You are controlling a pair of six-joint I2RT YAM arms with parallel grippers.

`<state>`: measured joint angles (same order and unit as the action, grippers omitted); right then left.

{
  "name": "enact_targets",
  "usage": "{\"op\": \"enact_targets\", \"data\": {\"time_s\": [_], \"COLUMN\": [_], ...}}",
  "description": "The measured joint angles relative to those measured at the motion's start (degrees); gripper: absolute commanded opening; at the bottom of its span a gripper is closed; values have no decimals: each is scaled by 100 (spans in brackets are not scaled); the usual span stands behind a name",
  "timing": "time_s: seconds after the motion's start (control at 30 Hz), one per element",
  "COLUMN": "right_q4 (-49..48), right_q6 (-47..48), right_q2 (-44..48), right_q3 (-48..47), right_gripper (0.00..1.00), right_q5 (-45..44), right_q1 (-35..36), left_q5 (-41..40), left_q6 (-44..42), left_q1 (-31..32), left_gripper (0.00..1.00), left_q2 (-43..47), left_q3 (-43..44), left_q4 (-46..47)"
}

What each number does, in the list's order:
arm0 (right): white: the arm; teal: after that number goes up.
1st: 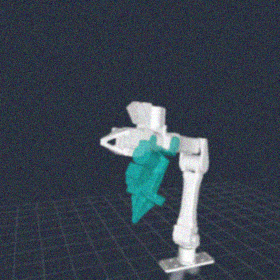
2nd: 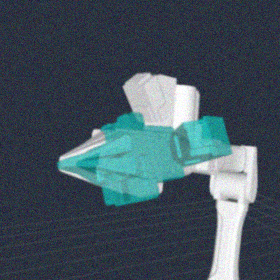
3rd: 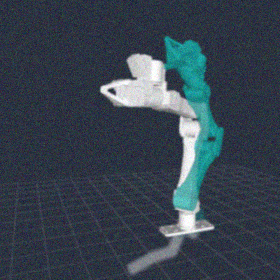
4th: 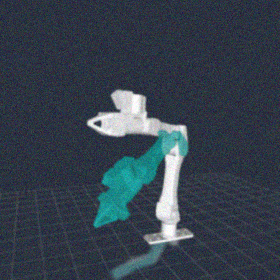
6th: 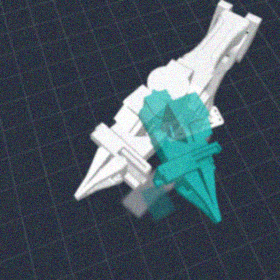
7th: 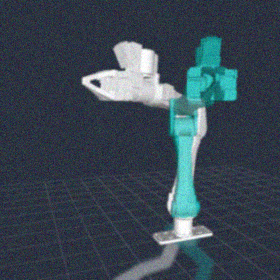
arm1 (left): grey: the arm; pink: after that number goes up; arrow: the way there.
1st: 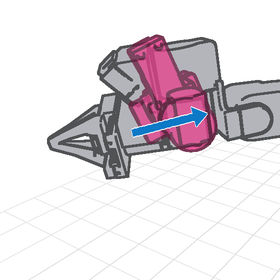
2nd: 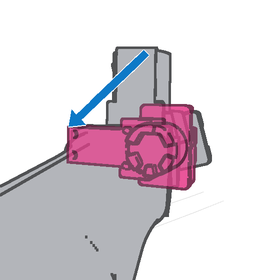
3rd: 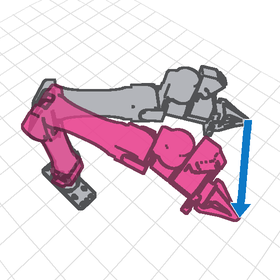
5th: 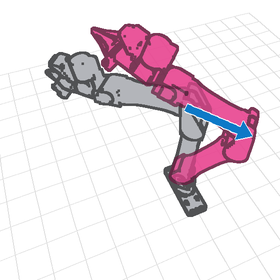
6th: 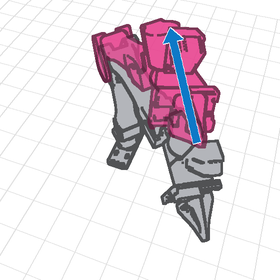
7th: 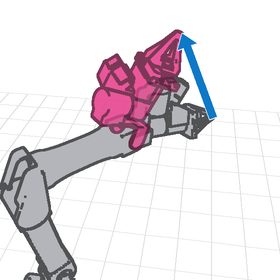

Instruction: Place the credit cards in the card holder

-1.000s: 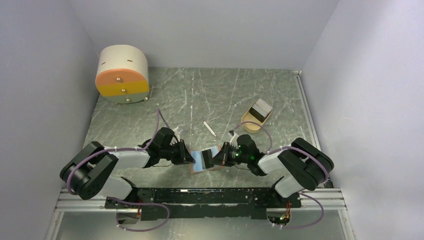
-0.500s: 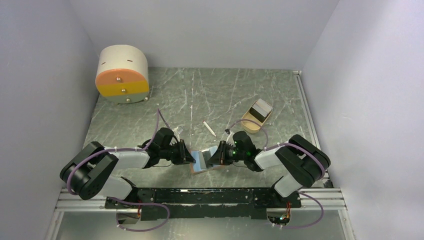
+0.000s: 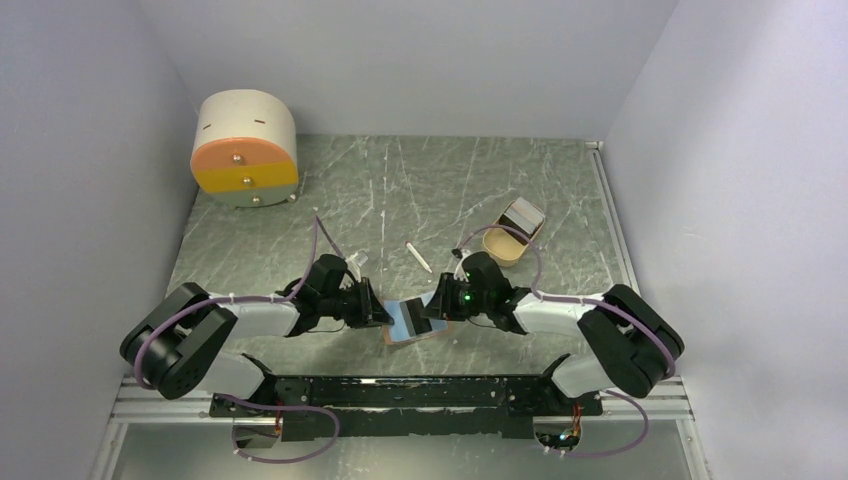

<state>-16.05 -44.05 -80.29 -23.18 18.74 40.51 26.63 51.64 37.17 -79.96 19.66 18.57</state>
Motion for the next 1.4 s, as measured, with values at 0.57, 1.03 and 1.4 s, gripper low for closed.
{"op": "enact_targets", "data": {"time_s": [0.57,1.03,1.4], "right_q4": [-428,-1357,-1305], "right_q6": [28,-293,-350], "right_q2": [-520,-907,-713], "right_q3": [-245,-125,-92], "right_gripper": [32,37,36], "right_q5": [328,595,553], "right_q1": [92,236,262], "left_q5": [212,363,363], "left_q6": [24,48,46], "left_q1": [-2,-2,-2], "left_gripper": [22,24,29], "left_q2": [-85,-315,-90], "left_q3": [15,33,42], "left_q4": [173,313,297]}}
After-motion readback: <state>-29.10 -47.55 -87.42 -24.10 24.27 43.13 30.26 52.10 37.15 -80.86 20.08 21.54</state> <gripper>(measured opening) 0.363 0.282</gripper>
